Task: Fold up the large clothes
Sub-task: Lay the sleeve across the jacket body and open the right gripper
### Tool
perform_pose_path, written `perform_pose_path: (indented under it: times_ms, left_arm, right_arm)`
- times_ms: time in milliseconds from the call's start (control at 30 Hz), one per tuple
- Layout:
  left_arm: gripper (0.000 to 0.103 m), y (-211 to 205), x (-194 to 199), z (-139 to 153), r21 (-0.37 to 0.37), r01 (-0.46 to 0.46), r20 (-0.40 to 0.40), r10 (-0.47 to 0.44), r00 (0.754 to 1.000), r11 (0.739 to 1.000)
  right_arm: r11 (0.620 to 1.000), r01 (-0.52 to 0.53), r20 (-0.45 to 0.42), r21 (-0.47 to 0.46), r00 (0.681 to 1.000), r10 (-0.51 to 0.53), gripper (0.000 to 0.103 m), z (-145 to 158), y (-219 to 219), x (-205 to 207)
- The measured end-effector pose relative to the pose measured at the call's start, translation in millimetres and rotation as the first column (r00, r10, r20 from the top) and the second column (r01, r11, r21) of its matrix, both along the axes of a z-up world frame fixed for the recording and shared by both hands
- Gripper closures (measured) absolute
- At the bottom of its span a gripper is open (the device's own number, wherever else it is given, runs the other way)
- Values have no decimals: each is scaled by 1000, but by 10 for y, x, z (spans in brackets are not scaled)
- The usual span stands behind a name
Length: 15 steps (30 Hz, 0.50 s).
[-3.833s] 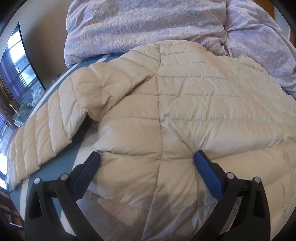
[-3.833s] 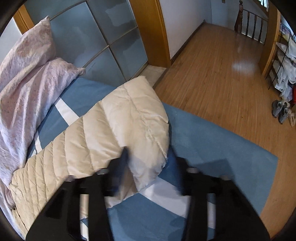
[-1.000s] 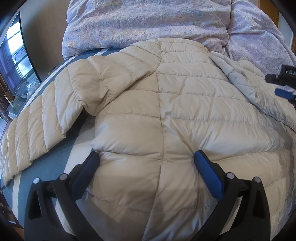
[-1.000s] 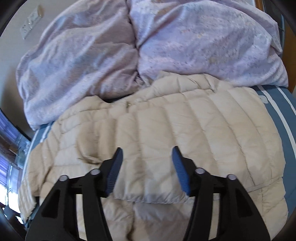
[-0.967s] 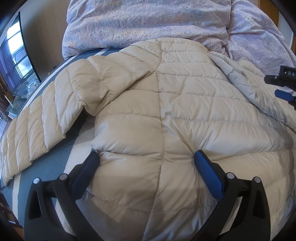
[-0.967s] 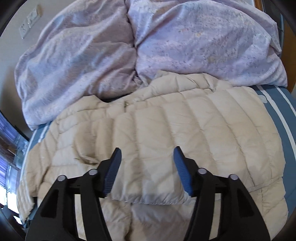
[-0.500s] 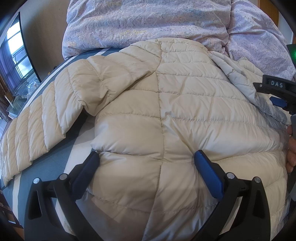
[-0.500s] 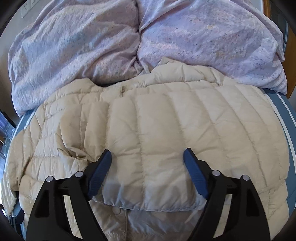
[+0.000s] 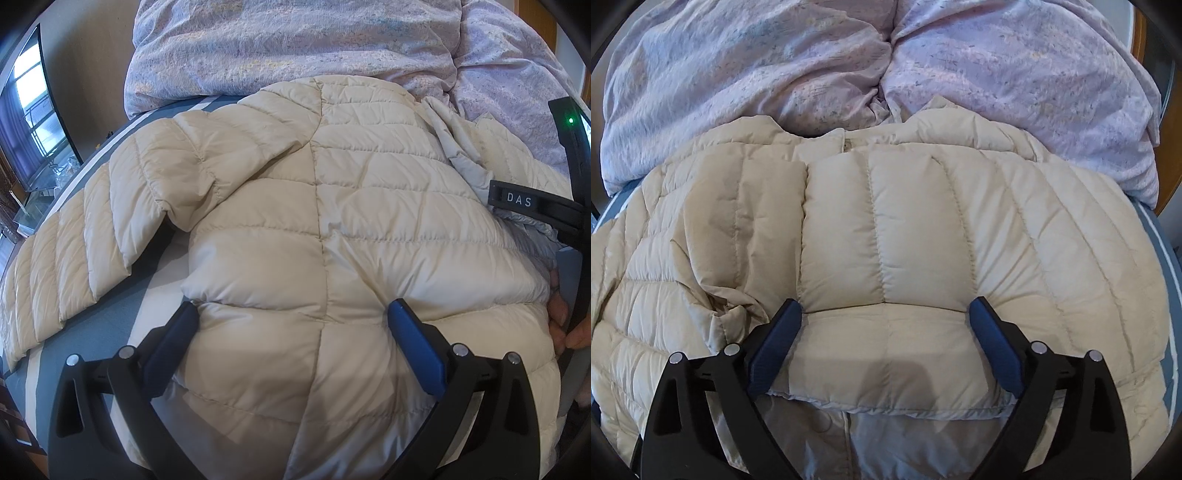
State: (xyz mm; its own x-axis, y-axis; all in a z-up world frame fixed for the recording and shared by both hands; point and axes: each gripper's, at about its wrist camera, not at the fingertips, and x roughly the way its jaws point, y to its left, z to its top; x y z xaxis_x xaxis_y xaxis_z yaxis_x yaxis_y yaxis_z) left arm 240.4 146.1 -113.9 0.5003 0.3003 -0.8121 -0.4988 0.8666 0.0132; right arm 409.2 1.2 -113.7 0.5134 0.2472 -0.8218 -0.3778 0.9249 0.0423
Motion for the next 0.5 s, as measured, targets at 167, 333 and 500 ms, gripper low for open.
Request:
perform_pose_path:
  times_ms: [167,333,500]
  left_arm:
    - [2,-2,0,-3,0,0,1,0,1000,1000]
    - [2,-1,-1,-3,1,-1,1,1,1000,1000]
    - [2,-2,0,-3,0,-1,2,1,1000,1000]
  right_arm:
    - [1000,14,2,-19,1000,-14,2,-4,8,9]
    - [999,25,0,-26,1000,-25,1,-21,11,48]
    - [999,25,-1,-25,1000,-25,1,-23,7,55]
